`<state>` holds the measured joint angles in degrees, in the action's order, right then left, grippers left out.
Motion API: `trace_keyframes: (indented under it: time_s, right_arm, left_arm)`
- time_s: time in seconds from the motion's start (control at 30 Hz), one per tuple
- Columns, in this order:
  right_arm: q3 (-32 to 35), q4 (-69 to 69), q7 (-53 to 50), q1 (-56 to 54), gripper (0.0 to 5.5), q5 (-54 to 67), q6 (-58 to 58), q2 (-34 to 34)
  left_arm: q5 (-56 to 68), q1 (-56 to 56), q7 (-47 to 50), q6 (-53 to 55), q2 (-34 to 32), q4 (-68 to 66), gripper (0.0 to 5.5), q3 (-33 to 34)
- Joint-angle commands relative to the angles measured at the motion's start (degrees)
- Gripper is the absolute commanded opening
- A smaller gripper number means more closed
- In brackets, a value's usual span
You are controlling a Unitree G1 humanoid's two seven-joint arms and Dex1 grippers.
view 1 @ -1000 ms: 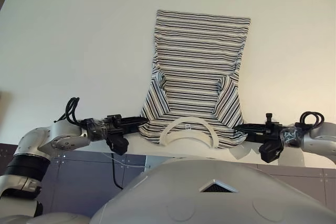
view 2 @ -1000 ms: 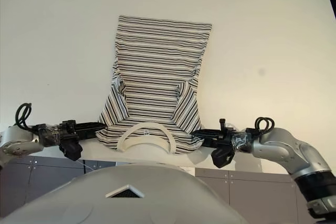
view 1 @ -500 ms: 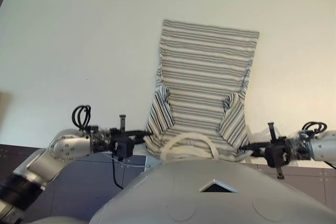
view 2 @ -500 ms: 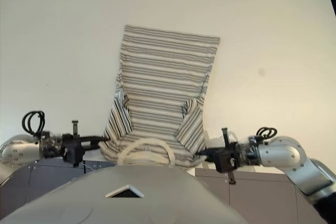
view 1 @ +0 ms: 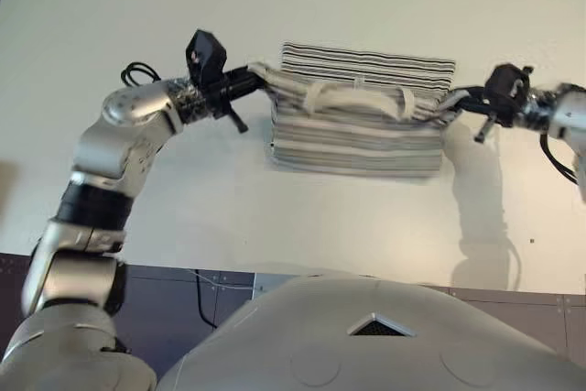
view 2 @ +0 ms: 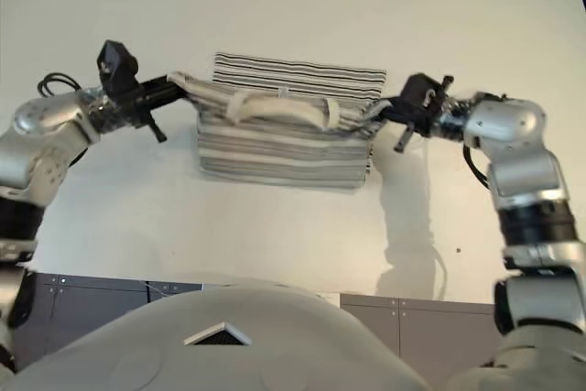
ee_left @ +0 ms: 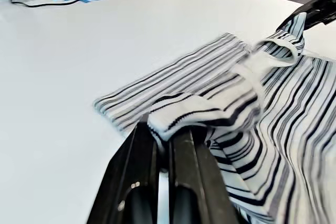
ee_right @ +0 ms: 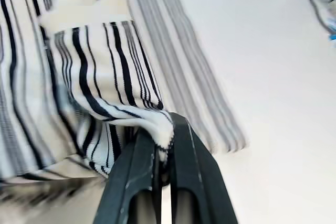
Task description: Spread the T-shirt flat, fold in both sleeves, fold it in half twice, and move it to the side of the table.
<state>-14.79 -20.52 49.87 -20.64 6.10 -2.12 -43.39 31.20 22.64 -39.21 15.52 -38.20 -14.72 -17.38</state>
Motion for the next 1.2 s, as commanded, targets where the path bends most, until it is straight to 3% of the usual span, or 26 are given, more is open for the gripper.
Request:
trace_keyframes:
  time_s: [0.03,0.3,0.6,0.87,0.97,1.2]
  right_arm:
    - [-0.51,-9.02,-2.64,-6.52,0.10,-4.38,-2.71,5.49]
    - [3.10,-16.87,-0.07,-12.08,0.10,-5.27,-4.89,6.25]
    - [7.30,-26.09,-3.62,-18.38,0.10,-6.50,-2.68,7.82]
    - [3.51,-31.33,-5.67,-18.47,0.10,-12.68,-5.82,11.13]
    - [2.20,-33.83,-8.53,-19.88,0.10,-15.09,-8.71,13.79]
    - [2.24,-41.21,-16.33,-25.32,1.36,-17.83,-11.26,19.80]
  left_arm:
    - [-7.32,9.15,-1.60,-4.31,5.93,-15.01,0.11,1.19]
    - [-16.94,11.55,-5.98,-15.35,13.72,-26.68,0.11,2.66]
    - [-20.88,20.87,-1.75,-19.48,19.13,-41.81,0.11,9.18]
    - [-28.45,21.48,1.92,-23.09,23.64,-51.46,0.11,8.35]
    - [-29.44,21.92,4.75,-22.79,24.80,-54.73,0.61,9.78]
    - [-28.83,26.38,12.47,-21.55,24.78,-58.40,1.68,15.42]
